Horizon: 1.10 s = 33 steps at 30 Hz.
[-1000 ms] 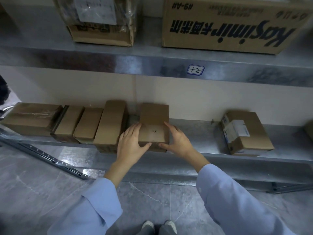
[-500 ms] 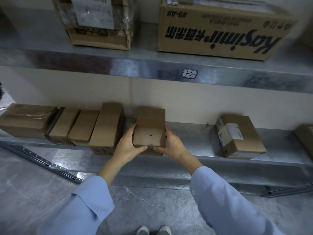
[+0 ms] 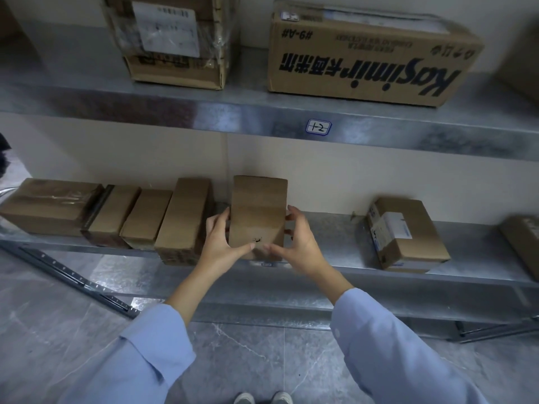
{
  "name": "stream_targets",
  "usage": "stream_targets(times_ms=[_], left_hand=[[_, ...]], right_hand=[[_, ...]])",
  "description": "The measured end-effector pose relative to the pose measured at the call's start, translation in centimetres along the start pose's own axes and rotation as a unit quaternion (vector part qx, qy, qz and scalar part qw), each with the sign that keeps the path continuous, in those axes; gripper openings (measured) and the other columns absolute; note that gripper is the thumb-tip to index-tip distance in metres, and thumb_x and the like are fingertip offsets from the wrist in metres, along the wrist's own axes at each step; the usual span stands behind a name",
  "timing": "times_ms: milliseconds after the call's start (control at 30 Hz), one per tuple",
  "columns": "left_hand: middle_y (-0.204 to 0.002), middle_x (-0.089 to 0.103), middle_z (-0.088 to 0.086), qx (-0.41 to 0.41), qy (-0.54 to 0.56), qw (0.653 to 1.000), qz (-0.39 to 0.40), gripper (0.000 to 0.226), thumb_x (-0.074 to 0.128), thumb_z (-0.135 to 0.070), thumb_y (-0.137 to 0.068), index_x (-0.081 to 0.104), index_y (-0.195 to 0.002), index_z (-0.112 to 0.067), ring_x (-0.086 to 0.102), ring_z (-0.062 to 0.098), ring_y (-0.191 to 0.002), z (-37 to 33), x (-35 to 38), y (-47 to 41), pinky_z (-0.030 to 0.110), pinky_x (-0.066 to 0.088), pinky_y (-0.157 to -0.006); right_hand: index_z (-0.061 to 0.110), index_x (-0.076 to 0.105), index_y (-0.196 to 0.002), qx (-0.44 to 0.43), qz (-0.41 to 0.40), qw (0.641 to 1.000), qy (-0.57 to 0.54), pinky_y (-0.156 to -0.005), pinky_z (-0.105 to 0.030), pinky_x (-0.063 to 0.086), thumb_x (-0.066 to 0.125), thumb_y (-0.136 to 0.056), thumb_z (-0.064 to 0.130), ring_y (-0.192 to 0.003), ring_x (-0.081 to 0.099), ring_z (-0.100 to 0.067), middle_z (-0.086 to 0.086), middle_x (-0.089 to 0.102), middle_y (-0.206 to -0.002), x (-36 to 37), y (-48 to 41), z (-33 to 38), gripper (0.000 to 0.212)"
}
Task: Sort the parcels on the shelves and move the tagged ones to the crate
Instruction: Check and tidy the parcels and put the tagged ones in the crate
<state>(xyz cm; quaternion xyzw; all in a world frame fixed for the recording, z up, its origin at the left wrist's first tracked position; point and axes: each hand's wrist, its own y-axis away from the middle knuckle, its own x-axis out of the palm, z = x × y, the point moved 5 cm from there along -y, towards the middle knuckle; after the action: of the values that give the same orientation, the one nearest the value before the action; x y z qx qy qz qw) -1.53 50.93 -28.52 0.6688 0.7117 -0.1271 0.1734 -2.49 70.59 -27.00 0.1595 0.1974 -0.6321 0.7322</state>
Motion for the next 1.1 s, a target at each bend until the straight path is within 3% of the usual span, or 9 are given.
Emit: stream_targets(times_ms=[167, 267, 367, 433, 533, 767, 900, 1000, 1100], left_hand=[[-0.135, 0.028, -0.005, 0.027, 0.010, 1.000, 0.011, 0.095, 0.087, -0.022, -0.071, 0.032, -0.148, -0.024, 0.043, 0.013, -0.128, -1.0, 0.4, 0.0, 0.043, 0.042, -0.109], [-0.143, 0.028, -0.007, 0.024, 0.037, 0.999, 0.024, 0.089, 0.086, -0.019, -0.072, 0.033, -0.143, -0.026, 0.041, 0.018, -0.133, -1.0, 0.5, 0.1, 0.045, 0.041, -0.109], [-0.146, 0.034, -0.006, 0.007, 0.063, 0.998, 0.031, 0.085, 0.085, -0.017, -0.072, 0.032, -0.136, -0.035, 0.039, 0.020, -0.136, -0.8, 0.3, 0.3, 0.037, 0.037, -0.111], [-0.146, 0.032, -0.008, 0.006, 0.064, 0.998, 0.029, 0.089, 0.086, -0.016, -0.072, 0.029, -0.139, -0.034, 0.038, 0.018, -0.135, -0.9, 0.2, 0.3, 0.033, 0.036, -0.109], [-0.148, 0.021, -0.011, 0.013, 0.034, 0.998, 0.043, 0.106, 0.085, -0.019, -0.072, 0.017, -0.152, -0.035, 0.034, 0.010, -0.129, -1.4, 0.3, 0.5, 0.032, 0.036, -0.109], [-0.141, 0.029, -0.009, 0.023, -0.012, 1.000, 0.018, 0.096, 0.086, -0.028, -0.070, 0.027, -0.146, -0.035, 0.036, 0.008, -0.127, -1.6, -0.4, 0.7, 0.036, 0.040, -0.105], [-0.136, 0.031, -0.016, 0.030, 0.017, 0.999, 0.017, 0.086, 0.086, -0.025, -0.072, 0.030, -0.135, -0.043, 0.039, 0.005, -0.121, -1.5, -0.5, 0.9, 0.027, 0.042, -0.097], [-0.128, 0.038, -0.029, 0.009, 0.040, 0.999, 0.020, 0.084, 0.086, -0.025, -0.071, 0.029, -0.129, -0.045, 0.044, 0.002, -0.120, -1.2, -0.5, 0.9, 0.027, 0.042, -0.099], [-0.138, 0.039, -0.023, -0.005, 0.052, 0.998, 0.029, 0.093, 0.087, -0.026, -0.069, 0.026, -0.138, -0.041, 0.045, 0.009, -0.129, -0.9, -0.4, 1.0, 0.023, 0.042, -0.099]], right_hand=[[0.031, 0.020, -0.150, -0.006, -0.001, 1.000, 0.016, -0.093, -0.020, 0.042, 0.084, -0.074, 0.036, -0.106, 0.038, 0.029, 0.007, 0.032, -0.132, -0.7, 0.1, -0.1, 0.099], [0.020, 0.024, -0.145, -0.005, -0.012, 1.000, 0.000, -0.100, -0.026, 0.045, 0.084, -0.075, 0.030, -0.110, 0.043, 0.013, 0.005, 0.034, -0.139, -1.0, 0.2, 0.0, 0.093], [0.013, 0.032, -0.138, -0.010, -0.031, 0.999, -0.019, -0.104, -0.036, 0.046, 0.083, -0.077, 0.022, -0.116, 0.049, -0.006, 0.004, 0.043, -0.134, -1.4, 0.2, 0.1, 0.081], [0.014, 0.031, -0.140, -0.011, -0.033, 0.999, -0.019, -0.104, -0.038, 0.047, 0.084, -0.076, 0.025, -0.118, 0.051, -0.009, 0.004, 0.044, -0.135, -1.5, 0.1, 0.3, 0.084], [0.018, 0.021, -0.152, -0.024, -0.021, 1.000, 0.001, -0.105, -0.032, 0.044, 0.084, -0.074, 0.031, -0.123, 0.047, -0.008, -0.001, 0.037, -0.143, -1.4, 0.1, 0.6, 0.101], [0.015, 0.031, -0.144, -0.013, -0.011, 1.000, 0.009, -0.104, -0.038, 0.046, 0.085, -0.073, 0.033, -0.123, 0.049, -0.013, -0.002, 0.045, -0.139, -1.4, -0.2, 0.3, 0.092], [0.017, 0.031, -0.139, 0.005, -0.008, 1.000, -0.012, -0.097, -0.022, 0.046, 0.086, -0.072, 0.035, -0.117, 0.053, -0.008, 0.009, 0.052, -0.127, -1.4, -0.4, 0.0, 0.088], [0.023, 0.031, -0.132, 0.007, -0.008, 1.000, -0.017, -0.087, -0.006, 0.043, 0.086, -0.071, 0.035, -0.110, 0.051, 0.010, 0.025, 0.049, -0.118, -1.3, -0.4, 0.0, 0.084], [0.020, 0.031, -0.138, 0.000, -0.008, 1.000, -0.015, -0.097, -0.017, 0.046, 0.088, -0.069, 0.037, -0.116, 0.049, 0.003, 0.021, 0.048, -0.125, -1.4, -0.4, 0.2, 0.091]])
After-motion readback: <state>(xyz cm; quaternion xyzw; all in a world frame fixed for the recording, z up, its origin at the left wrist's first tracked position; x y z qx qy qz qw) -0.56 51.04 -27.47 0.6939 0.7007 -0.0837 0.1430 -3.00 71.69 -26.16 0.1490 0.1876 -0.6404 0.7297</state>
